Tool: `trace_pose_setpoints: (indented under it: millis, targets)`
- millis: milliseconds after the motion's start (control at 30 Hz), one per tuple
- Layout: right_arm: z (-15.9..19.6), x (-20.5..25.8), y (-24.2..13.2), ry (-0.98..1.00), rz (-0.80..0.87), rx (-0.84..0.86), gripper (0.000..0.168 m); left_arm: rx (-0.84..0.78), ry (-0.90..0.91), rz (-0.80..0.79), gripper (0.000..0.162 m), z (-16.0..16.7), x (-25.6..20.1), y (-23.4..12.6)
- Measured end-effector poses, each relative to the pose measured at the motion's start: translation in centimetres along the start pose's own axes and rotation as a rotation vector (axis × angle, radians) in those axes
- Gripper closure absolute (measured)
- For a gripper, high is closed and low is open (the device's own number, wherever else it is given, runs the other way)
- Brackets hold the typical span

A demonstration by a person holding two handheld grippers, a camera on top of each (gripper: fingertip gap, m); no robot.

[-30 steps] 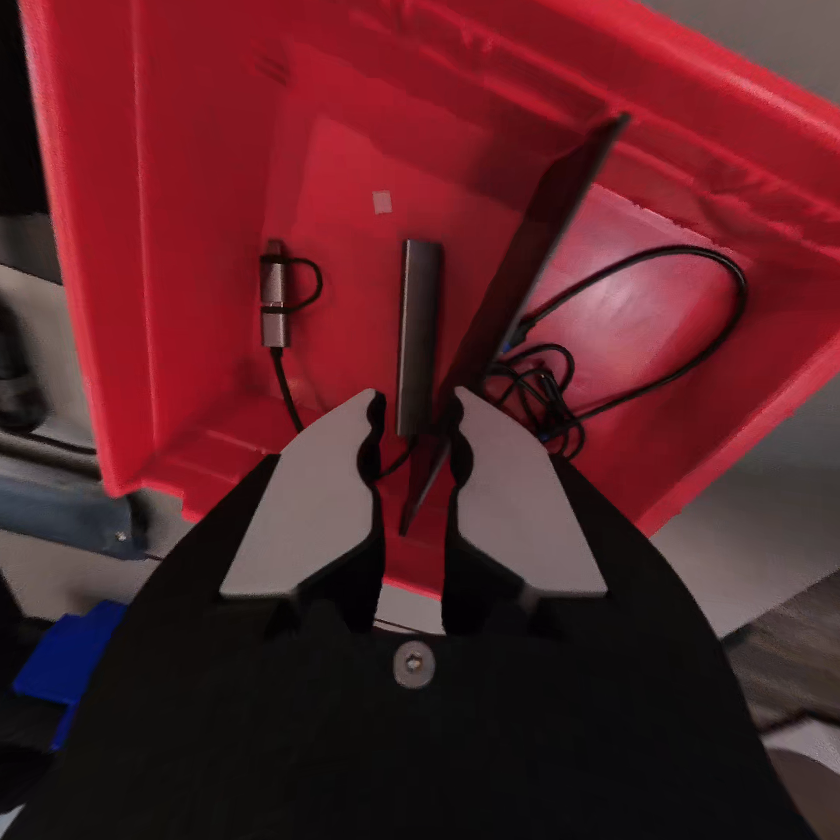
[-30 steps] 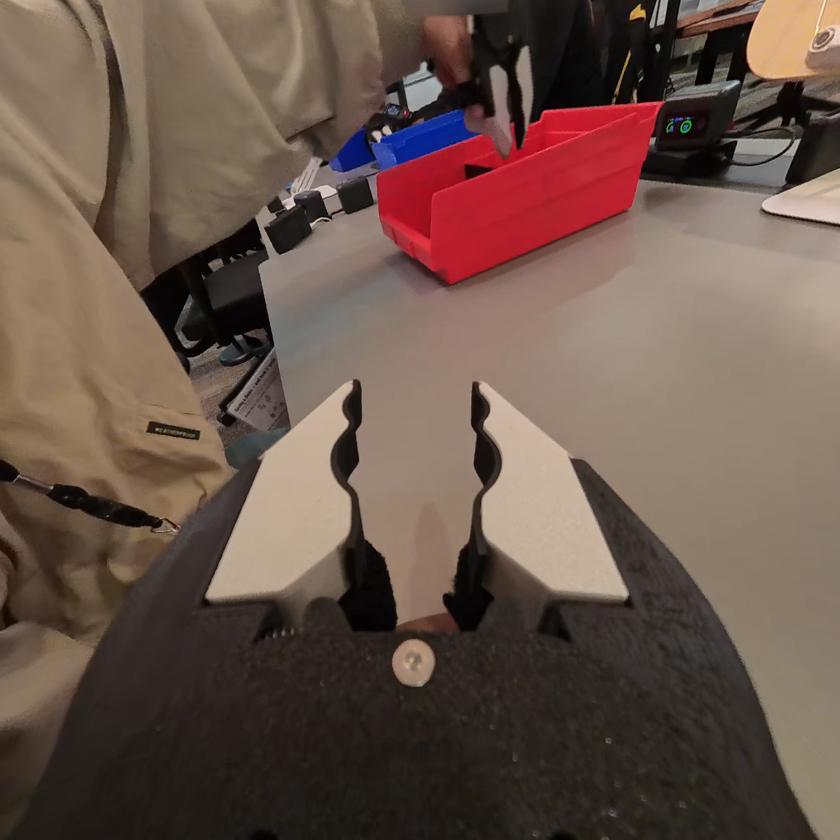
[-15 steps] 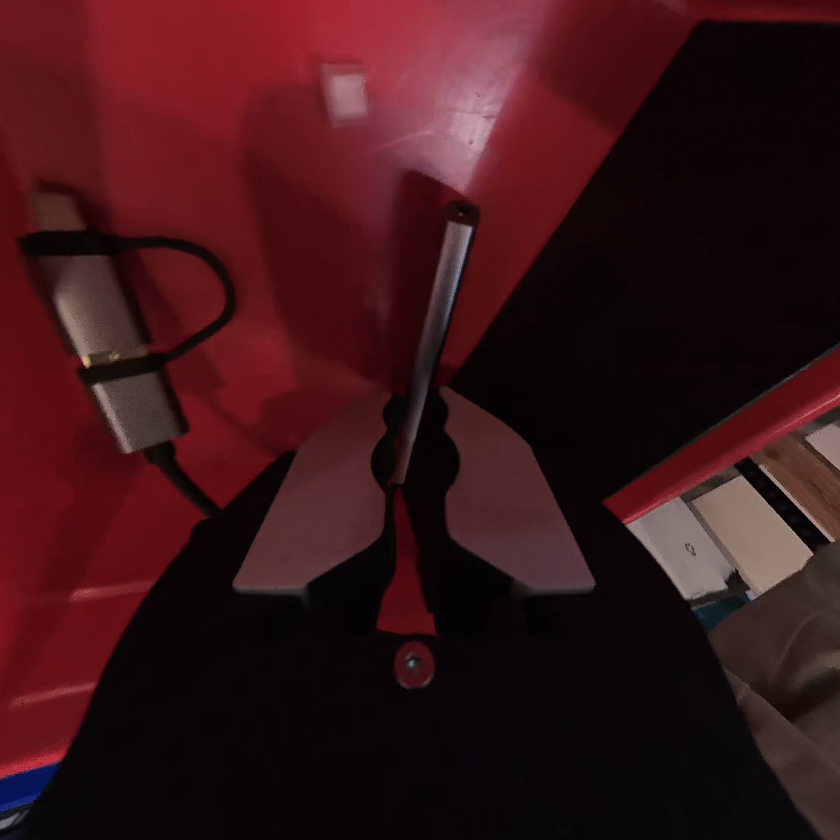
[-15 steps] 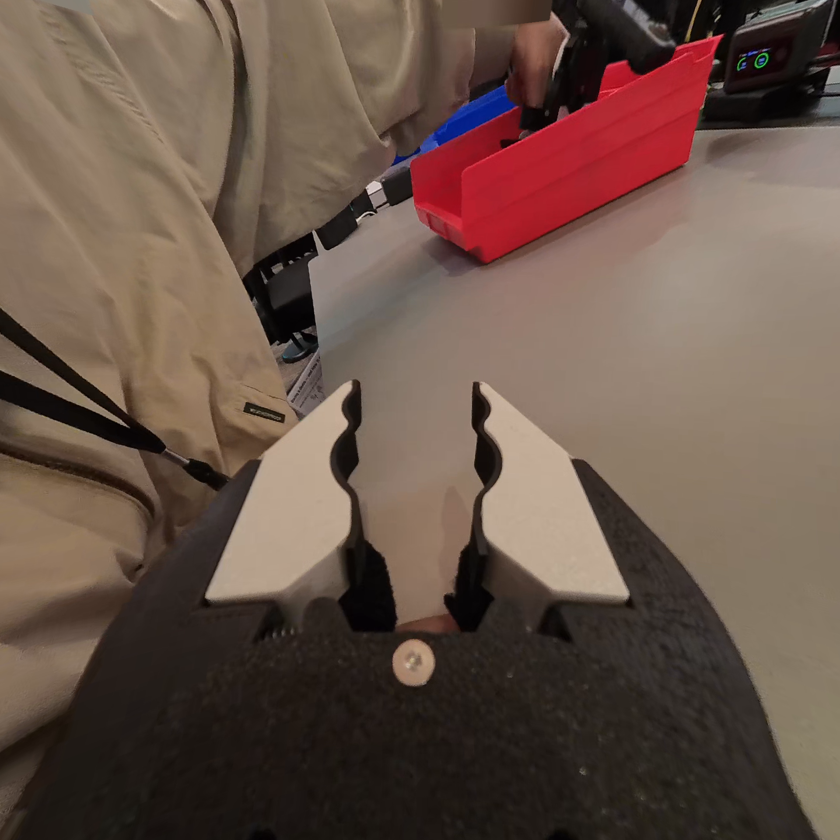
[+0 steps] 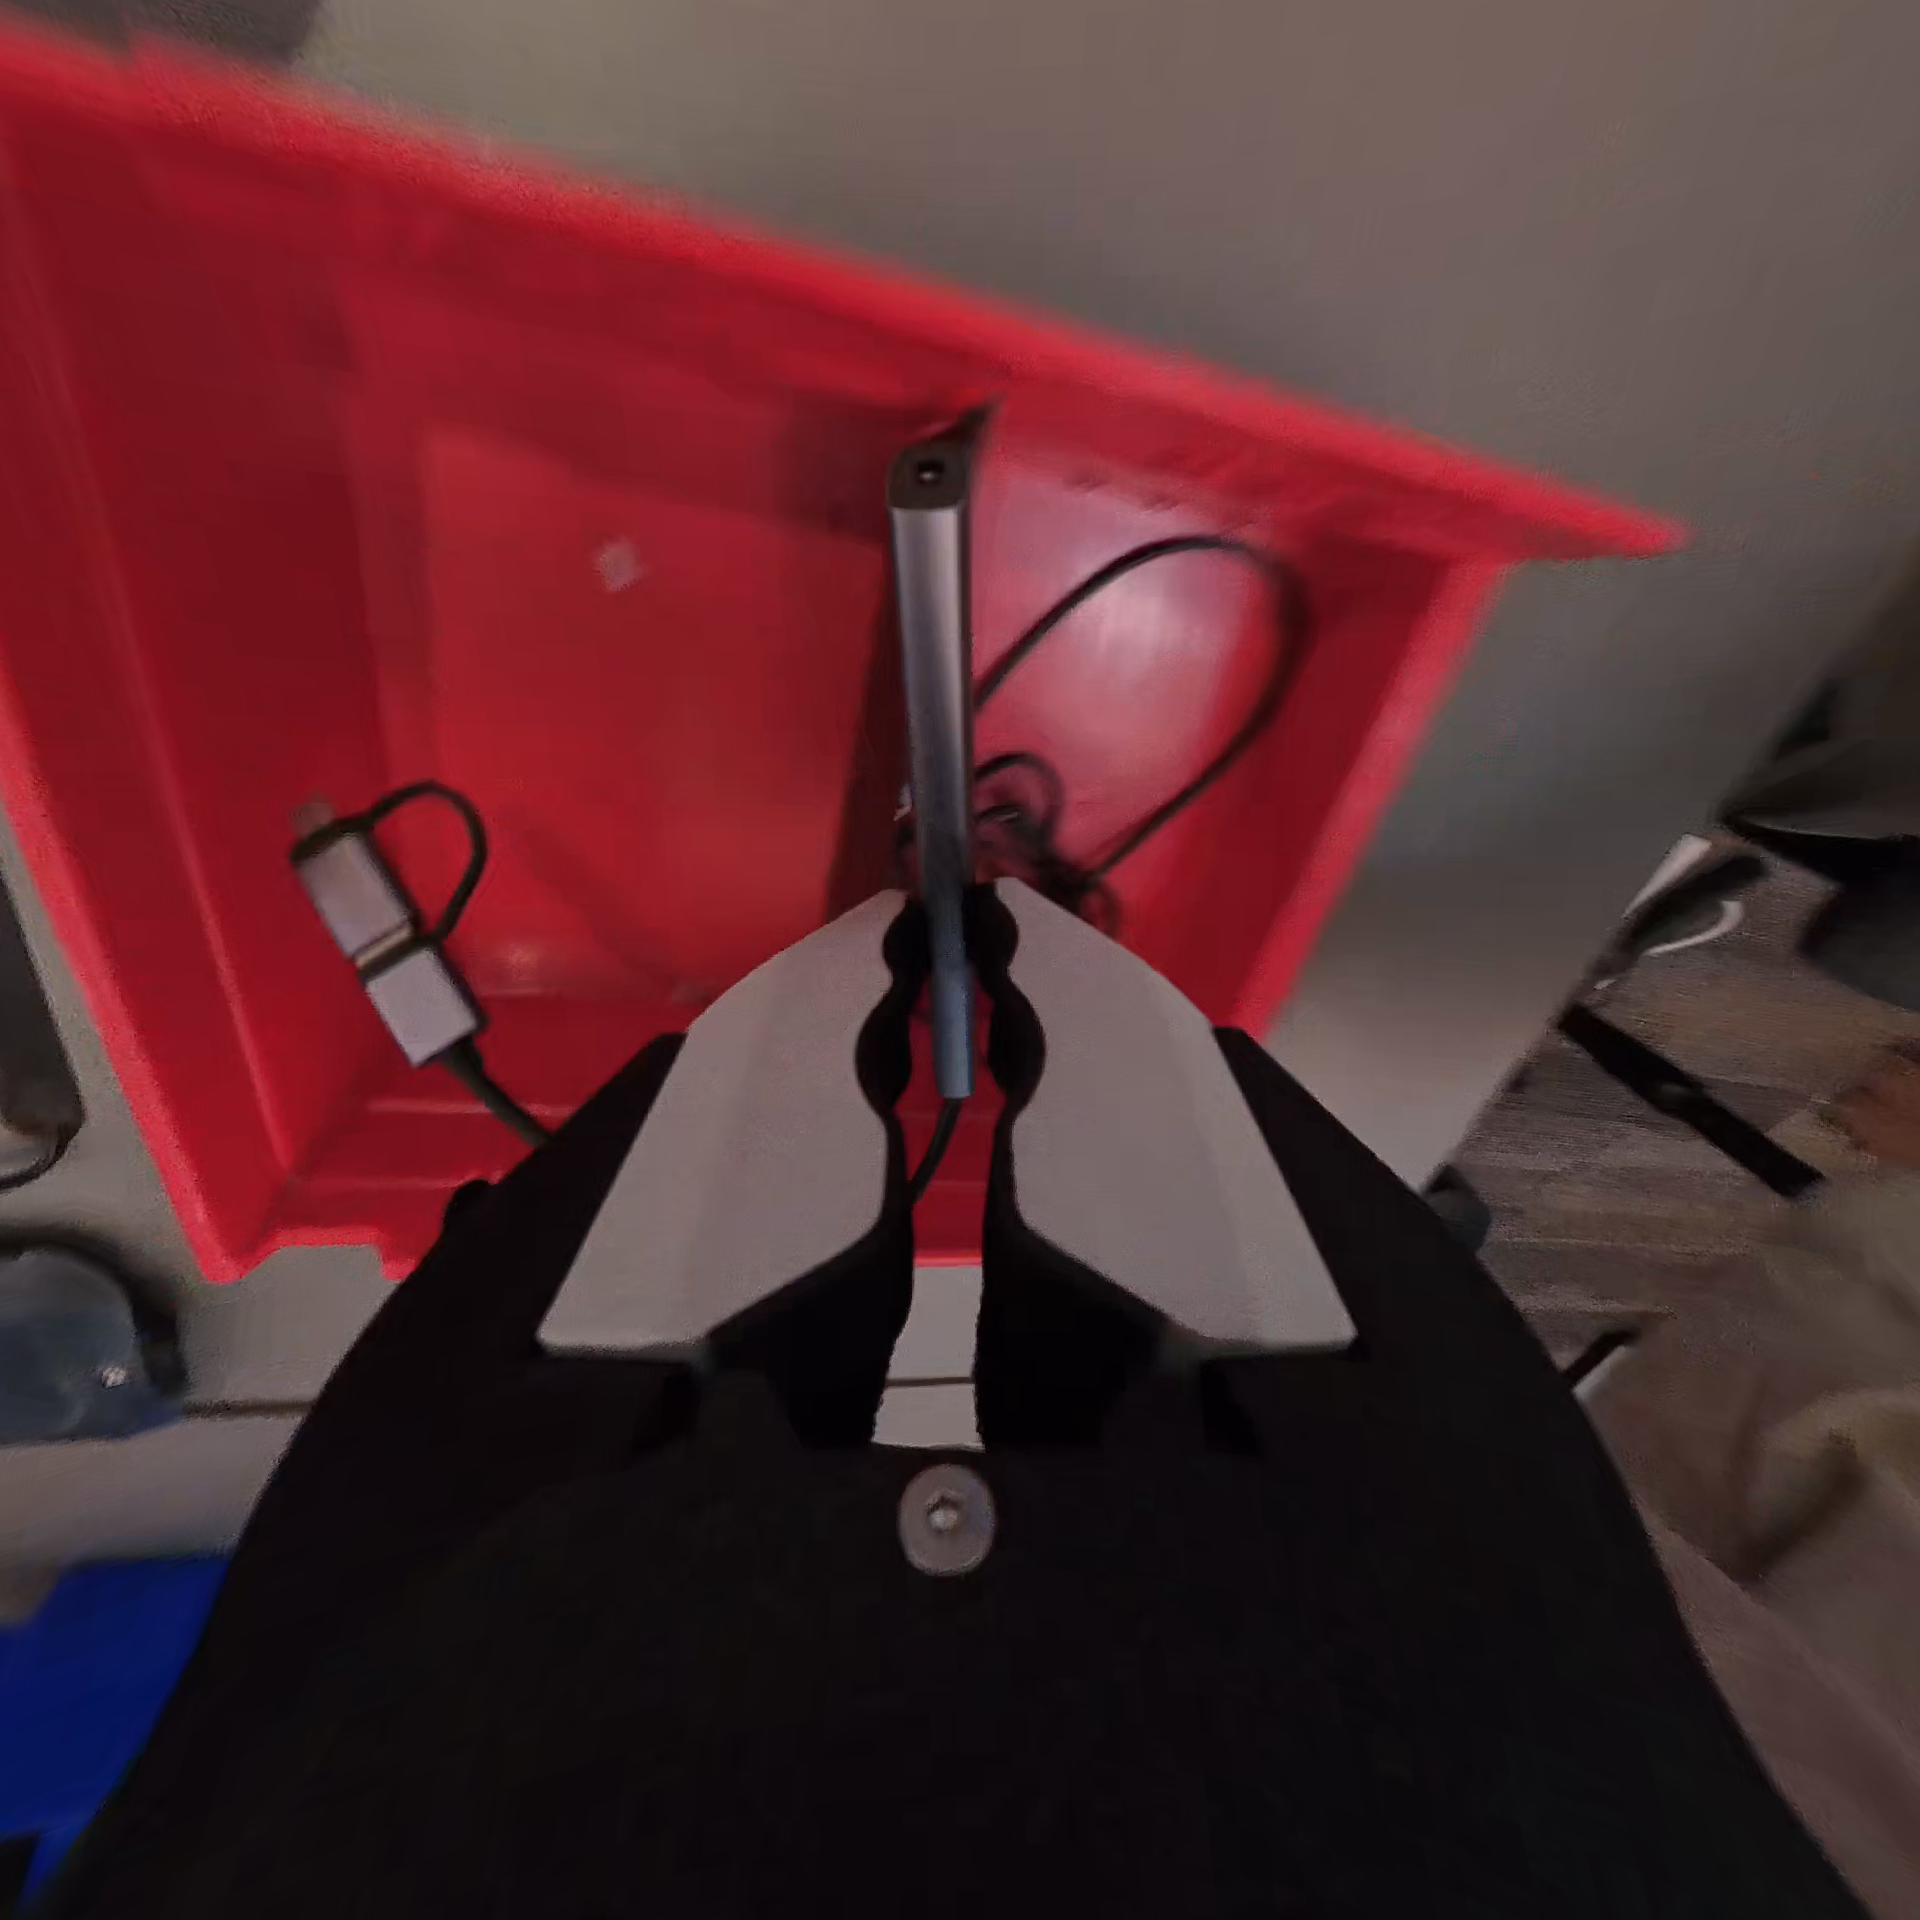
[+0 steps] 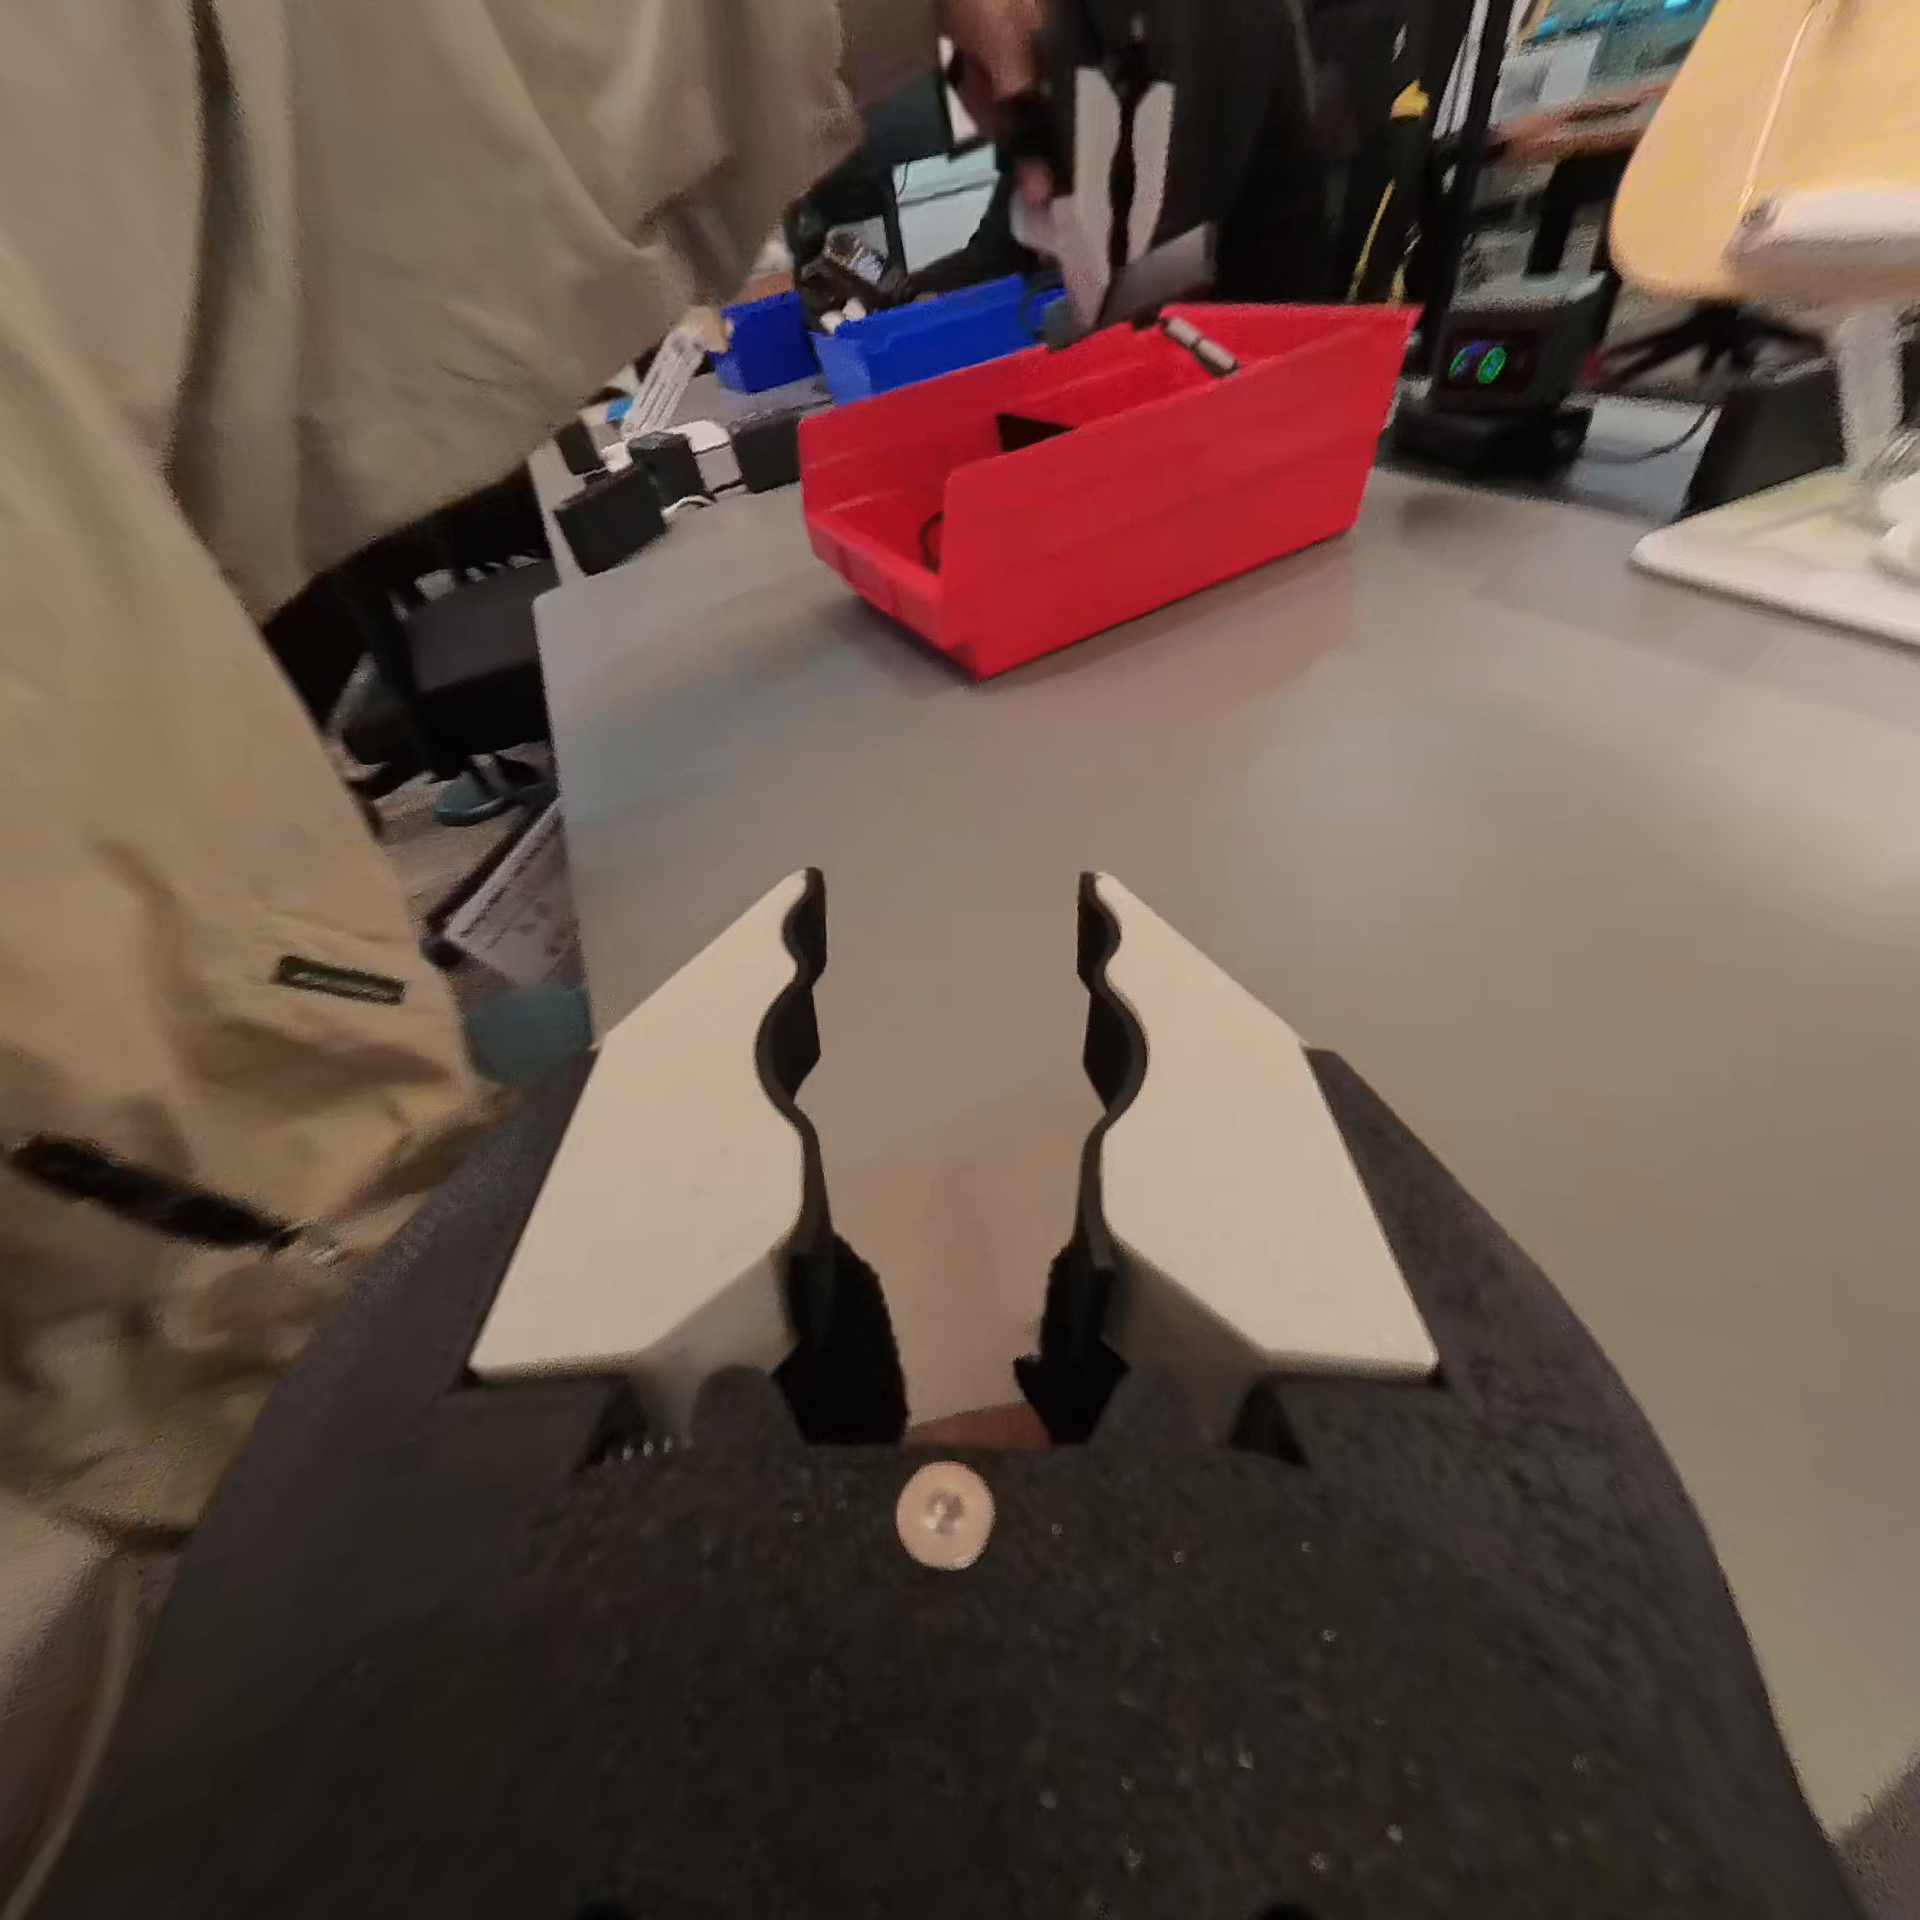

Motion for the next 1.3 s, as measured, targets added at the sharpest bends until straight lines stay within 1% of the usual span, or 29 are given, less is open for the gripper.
trace_pose_setpoints:
  millis: [67,133,167,233,300,333,367,433,500,600,700,767,867,933,1000,1033,1067,1133,1167,1233,1300]
  targets:
    - [-1.8,-0.7,0.9,-0.031,0.036,-0.016,0.121,-0.065,0.055,0.092,0.153,-2.1,-3.9,-2.8]
    - [-4.5,-1.3,1.7,-0.089,0.079,-0.048,0.120,-0.070,0.156,0.181,0.153,-4.4,-8.7,-4.6]
    - [-6.1,-1.3,2.0,-0.158,0.102,-0.068,0.119,-0.060,0.216,0.248,0.152,-5.6,-11.5,-5.1]
    - [-8.4,-0.1,2.6,-0.421,0.145,-0.049,0.118,-0.015,0.332,0.381,0.153,-7.8,-16.7,-5.2]
    - [-9.7,1.1,3.2,-0.718,0.233,0.010,0.121,0.050,0.424,0.510,0.153,-9.6,-21.1,-4.7]
    - [-10.0,2.1,3.6,-0.859,0.252,0.033,0.121,0.084,0.454,0.571,0.153,-10.5,-22.8,-4.3]
    - [-10.2,2.9,4.1,-0.995,0.285,0.041,0.120,0.119,0.478,0.624,0.153,-11.2,-24.3,-3.9]
    - [-10.3,4.4,4.8,-1.233,0.367,0.003,0.120,0.193,0.499,0.689,0.153,-12.7,-26.1,-2.9]
    - [-10.0,5.1,5.1,-1.377,0.423,-0.032,0.124,0.272,0.506,0.736,0.153,-13.7,-27.2,-2.0]
    - [-9.4,4.8,5.0,-1.416,0.451,-0.047,0.128,0.393,0.516,0.751,0.152,-14.5,-27.9,-0.3]
    - [-9.4,5.3,4.2,-1.457,0.435,-0.127,0.136,0.427,0.485,0.798,0.152,-15.9,-28.4,0.9]
    - [-8.9,4.8,4.5,-1.485,0.434,-0.076,0.136,0.439,0.501,0.810,0.152,-16.6,-28.5,1.3]
    - [-8.3,3.8,5.0,-1.526,0.465,-0.034,0.152,0.451,0.517,0.819,0.152,-17.3,-28.6,1.7]
    - [-7.7,3.2,5.3,-1.499,0.456,0.011,0.152,0.451,0.505,0.788,0.152,-17.5,-28.0,2.4]
    - [-6.7,2.1,5.7,-1.455,0.452,0.073,0.155,0.388,0.475,0.729,0.146,-18.1,-26.9,3.3]
    - [-6.1,1.3,5.8,-1.412,0.451,0.107,0.157,0.334,0.444,0.706,0.140,-18.6,-26.2,3.6]
    - [-5.7,0.4,5.9,-1.346,0.458,0.128,0.159,0.273,0.410,0.673,0.138,-19.1,-25.3,4.0]
    - [-4.8,-1.2,5.9,-1.208,0.452,0.157,0.161,0.160,0.374,0.572,0.123,-19.2,-23.0,4.6]
    - [-4.6,-2.0,5.8,-1.159,0.464,0.162,0.160,0.087,0.362,0.539,0.118,-19.3,-22.1,4.9]
    - [-4.2,-3.2,5.5,-1.099,0.486,0.179,0.160,-0.069,0.335,0.520,0.117,-19.3,-21.0,5.4]
    - [-4.0,-3.5,5.5,-1.045,0.466,0.170,0.160,-0.176,0.329,0.507,0.121,-19.2,-20.5,6.0]
Point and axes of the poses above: each gripper's, where its closed fingertips meet, y out along the fingers, z out of its underside, x = y × z across the jaws, the point moved 3 cm from there along -y, back along the fingers, and after that the axes turned 3 degrees about x, right-handed, at the moved point
